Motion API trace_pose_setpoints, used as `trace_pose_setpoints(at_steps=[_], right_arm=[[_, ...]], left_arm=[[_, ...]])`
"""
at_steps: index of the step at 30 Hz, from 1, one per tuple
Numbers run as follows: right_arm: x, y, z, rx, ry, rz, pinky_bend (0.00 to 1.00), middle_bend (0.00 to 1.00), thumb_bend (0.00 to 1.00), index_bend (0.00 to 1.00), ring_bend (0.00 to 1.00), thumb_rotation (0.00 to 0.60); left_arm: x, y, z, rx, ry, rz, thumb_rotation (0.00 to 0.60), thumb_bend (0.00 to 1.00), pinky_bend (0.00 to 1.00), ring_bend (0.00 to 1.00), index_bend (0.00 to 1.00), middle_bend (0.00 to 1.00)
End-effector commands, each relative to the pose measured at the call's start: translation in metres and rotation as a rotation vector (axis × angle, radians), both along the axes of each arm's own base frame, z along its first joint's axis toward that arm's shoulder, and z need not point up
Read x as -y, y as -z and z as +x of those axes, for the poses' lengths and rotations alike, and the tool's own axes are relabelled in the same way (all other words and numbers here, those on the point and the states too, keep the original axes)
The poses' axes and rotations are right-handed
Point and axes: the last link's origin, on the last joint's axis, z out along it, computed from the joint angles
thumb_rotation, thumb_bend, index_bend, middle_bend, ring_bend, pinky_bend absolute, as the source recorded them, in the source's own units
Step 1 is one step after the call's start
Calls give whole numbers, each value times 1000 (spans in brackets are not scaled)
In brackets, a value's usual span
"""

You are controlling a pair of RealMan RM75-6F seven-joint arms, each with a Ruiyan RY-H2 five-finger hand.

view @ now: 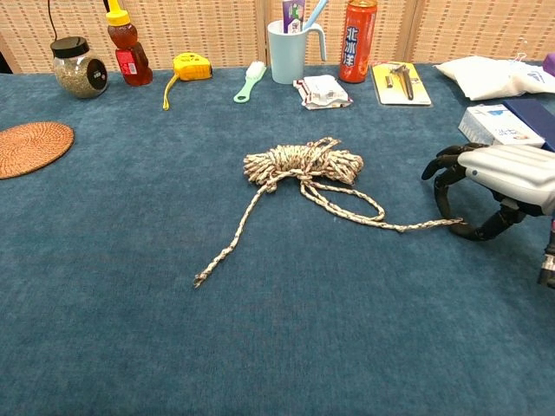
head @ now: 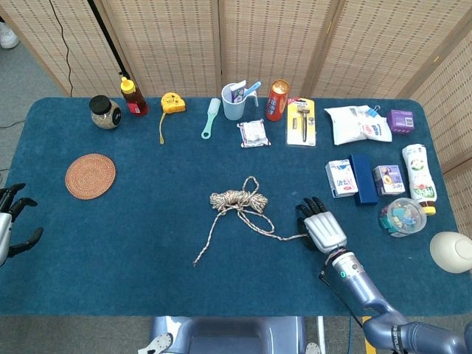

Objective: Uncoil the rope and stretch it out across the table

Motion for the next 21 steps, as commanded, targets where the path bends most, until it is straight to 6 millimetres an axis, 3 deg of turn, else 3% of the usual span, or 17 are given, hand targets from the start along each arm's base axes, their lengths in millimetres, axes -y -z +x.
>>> trace_pose_setpoints(at_steps=[1,21], right_arm=[[0,0,0,-1,0,0,0,188,394,533,24,600],[0,3,0,3,5,2,0,226,438,573,31,600]], left_arm=[[0,0,0,-1,-1,0,521,255,156,155,358,166],[2,-1,-2,1,-4,3,519,255,156,155,358,164]])
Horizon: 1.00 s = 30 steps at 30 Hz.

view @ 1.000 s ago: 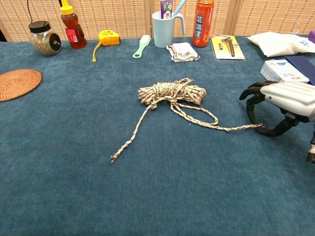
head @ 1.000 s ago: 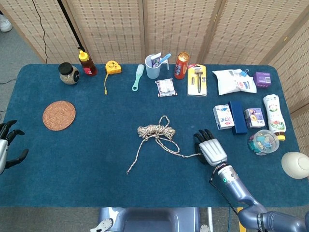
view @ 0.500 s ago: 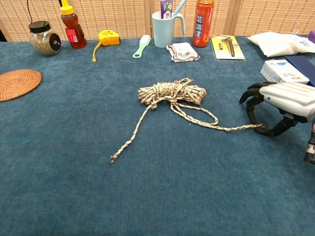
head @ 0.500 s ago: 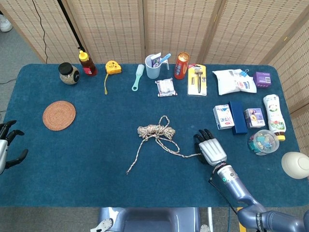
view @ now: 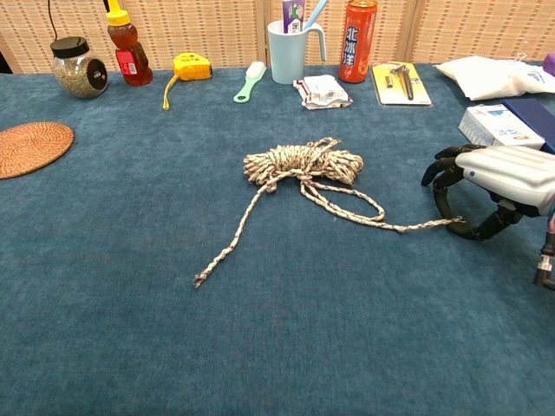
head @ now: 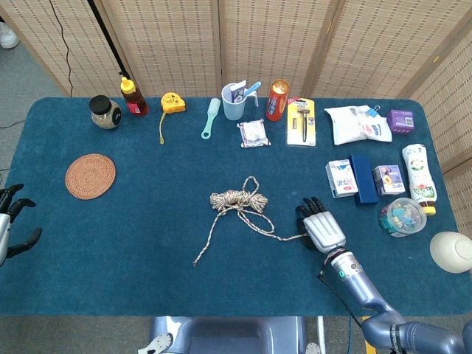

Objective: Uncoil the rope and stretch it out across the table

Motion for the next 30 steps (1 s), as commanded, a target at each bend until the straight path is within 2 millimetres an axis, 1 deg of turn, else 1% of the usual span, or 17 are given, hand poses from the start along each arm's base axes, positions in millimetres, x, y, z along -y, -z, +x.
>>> trace_pose_setpoints(at_steps=[1,14,19,24,26,28,30], right_arm=[[0,0,0,1,2,0,0,228,441,575,31,600],[2,0,1,8,2,-7,0,280,514,623,74,600],[0,-3,4,24,-3,-16,0,285,521,629,79,600],[-2,-7,9,36,-16,-21,0,285,521,629,80,600],[-2,-8,10,36,-19,-21,0,285,522,629,80,600],[-3,-8,11,39,-20,-21,0,285,521,629,80,600],[-4,-8,12,41,-20,-18,0,285,522,629,80,600]], left_arm=[[0,0,0,-1,0,0,519,255,156,155,358,164],[-1,1,1,-6,7,-9,519,255,156,155,358,164],[-4,6,5,-19,30,-40,520,255,156,155,358,164],[-10,16,16,-47,102,-108,520,255,155,164,374,164],[-12,20,20,-48,130,-136,537,255,153,166,382,164],[-15,25,24,-49,161,-164,574,256,149,167,391,164],[-18,31,26,-55,188,-199,596,256,146,168,396,165]])
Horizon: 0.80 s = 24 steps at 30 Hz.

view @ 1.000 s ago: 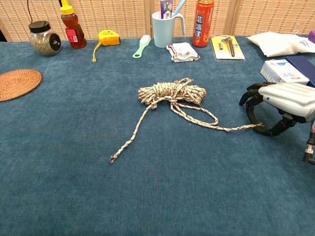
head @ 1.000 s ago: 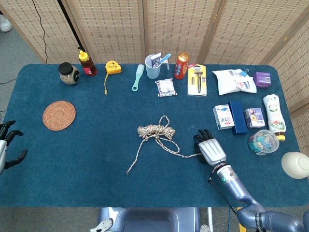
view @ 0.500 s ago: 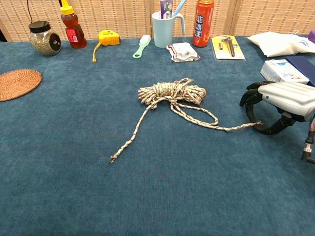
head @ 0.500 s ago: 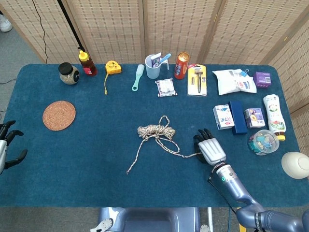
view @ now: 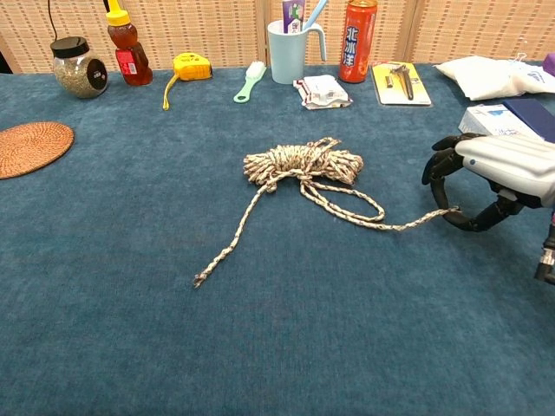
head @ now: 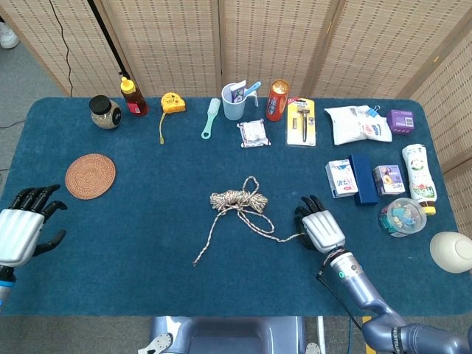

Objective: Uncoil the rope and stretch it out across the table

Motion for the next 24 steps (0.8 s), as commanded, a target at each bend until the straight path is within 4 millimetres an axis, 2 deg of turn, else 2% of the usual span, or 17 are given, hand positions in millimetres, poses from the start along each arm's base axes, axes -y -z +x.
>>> trace_pose_setpoints(at_steps=[1,10,13,16,20,24], right_arm=[[-1,0,1,-1,-2,2,0,285,522,629,80,600],[-4,-2,5,3,-6,-4,0,287,522,631,80,600],[-3,-5,7,8,-9,-12,0,288,522,632,80,600],[-4,-6,9,11,-10,-15,0,288,523,631,80,600],[-4,-6,11,14,-9,-17,0,288,522,631,80,600],[-4,-6,11,15,-8,-17,0,289,522,633,80,600]], left_arm=[[-7,10,4,-17,47,-68,600,256,144,167,398,166],[-34,42,22,-78,202,-258,600,256,135,146,427,166],[-43,55,30,-92,259,-298,600,256,126,91,433,161],[-51,71,35,-99,311,-344,600,256,80,9,436,116],[-62,91,45,-102,386,-387,600,276,17,0,447,52],[-70,107,51,-95,430,-416,600,289,0,0,454,9]])
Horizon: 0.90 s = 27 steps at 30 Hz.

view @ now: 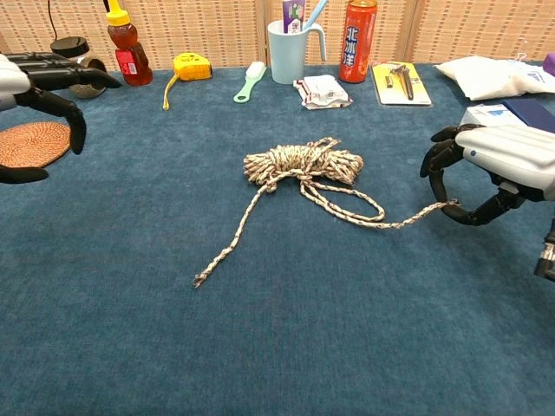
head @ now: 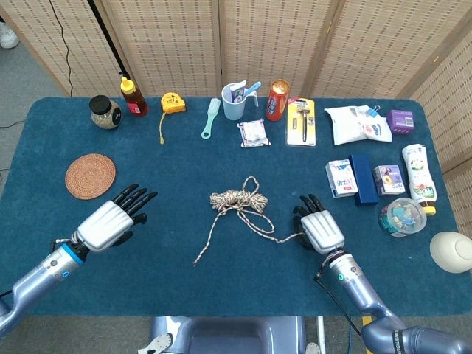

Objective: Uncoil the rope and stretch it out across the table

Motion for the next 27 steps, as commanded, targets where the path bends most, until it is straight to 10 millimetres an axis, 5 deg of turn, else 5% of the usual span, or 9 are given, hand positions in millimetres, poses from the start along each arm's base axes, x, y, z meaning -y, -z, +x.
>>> trace_pose_setpoints(at_steps=[1,19,27], right_arm=[[0,0,0,1,1,0,0,289,522,634,80,600],[3,0,-7,12,32,2,0,290,522,633,80,600],[5,0,-12,17,45,4,0,290,523,634,80,600]], left_arm=[[-6,15,7,5,40,-39,600,289,0,0,454,4],[-22,91,44,-13,141,-190,600,289,0,0,456,0],[-27,107,57,-17,145,-214,600,341,0,0,429,0]])
